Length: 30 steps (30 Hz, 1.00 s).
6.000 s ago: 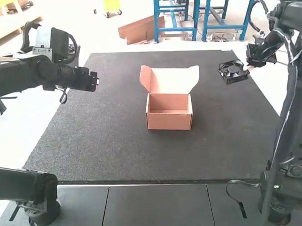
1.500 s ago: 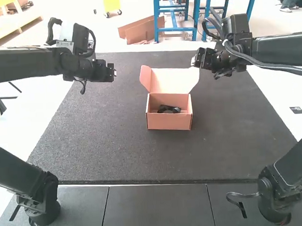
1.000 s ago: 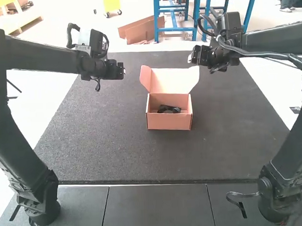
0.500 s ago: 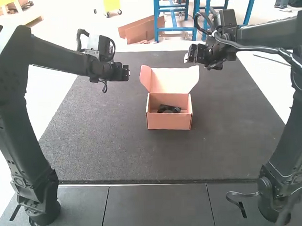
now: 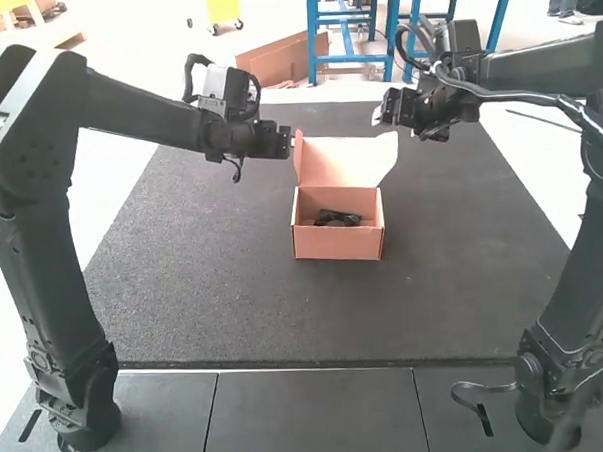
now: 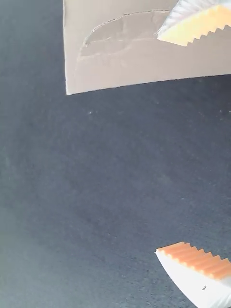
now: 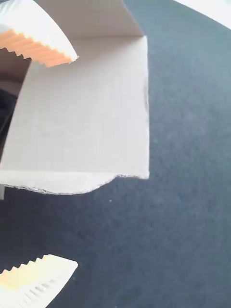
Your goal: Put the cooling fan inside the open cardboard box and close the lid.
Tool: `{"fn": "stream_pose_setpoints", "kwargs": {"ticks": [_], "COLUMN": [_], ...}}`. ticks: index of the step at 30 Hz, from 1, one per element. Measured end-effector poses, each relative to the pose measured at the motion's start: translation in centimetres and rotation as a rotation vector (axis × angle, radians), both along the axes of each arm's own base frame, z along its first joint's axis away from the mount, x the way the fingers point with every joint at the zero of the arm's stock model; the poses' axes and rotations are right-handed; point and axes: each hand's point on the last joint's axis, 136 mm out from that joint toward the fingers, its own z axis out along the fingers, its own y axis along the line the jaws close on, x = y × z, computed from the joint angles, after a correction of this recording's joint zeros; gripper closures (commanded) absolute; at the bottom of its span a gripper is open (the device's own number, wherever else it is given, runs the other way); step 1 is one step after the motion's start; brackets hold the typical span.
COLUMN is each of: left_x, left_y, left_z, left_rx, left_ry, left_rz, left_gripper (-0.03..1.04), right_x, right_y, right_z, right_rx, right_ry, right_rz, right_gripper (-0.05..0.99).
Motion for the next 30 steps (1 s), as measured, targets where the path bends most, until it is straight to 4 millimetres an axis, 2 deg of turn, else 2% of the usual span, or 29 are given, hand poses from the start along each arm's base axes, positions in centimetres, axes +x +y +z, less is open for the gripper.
{"fn": "stream_pose_setpoints", "kwargs": {"ticks": [9, 12, 16, 18, 23, 29, 30], "left_x": [0.2, 0.2, 0.3, 0.3, 0.2, 0.2, 0.2], "left_y": [-0.1, -0.1, -0.2, -0.2, -0.3, -0.3, -0.3], "left_z": [-0.3, -1.1, -1.6, -1.6, -1.6, -1.6, -1.6], "left_rx": [0.002, 0.008, 0.01, 0.01, 0.009, 0.008, 0.008], "left_ry": [0.005, 0.019, 0.029, 0.029, 0.031, 0.031, 0.031], "left_rz": [-0.001, -0.001, -0.004, -0.005, -0.007, -0.007, -0.008], "left_gripper": [0.04, 0.04, 0.04, 0.04, 0.04, 0.04, 0.04], "right_x": [-0.2, -0.3, -0.5, -0.6, -0.3, 0.1, 0.1], "right_y": [0.3, 0.4, 0.5, 0.5, 0.5, 0.6, 0.6], "right_z": [-0.1, -0.8, -3.0, -3.7, -3.6, -3.1, -3.1], "right_rx": [0.017, 0.019, 0.011, 0.008, 0.011, 0.015, 0.015], "right_ry": [0.01, 0.032, 0.096, 0.114, 0.106, 0.082, 0.082], "right_rz": [0.02, 0.028, 0.032, 0.031, 0.03, 0.03, 0.03], "right_gripper": [0.06, 0.16, 0.39, 0.47, 0.52, 0.52, 0.56]}}
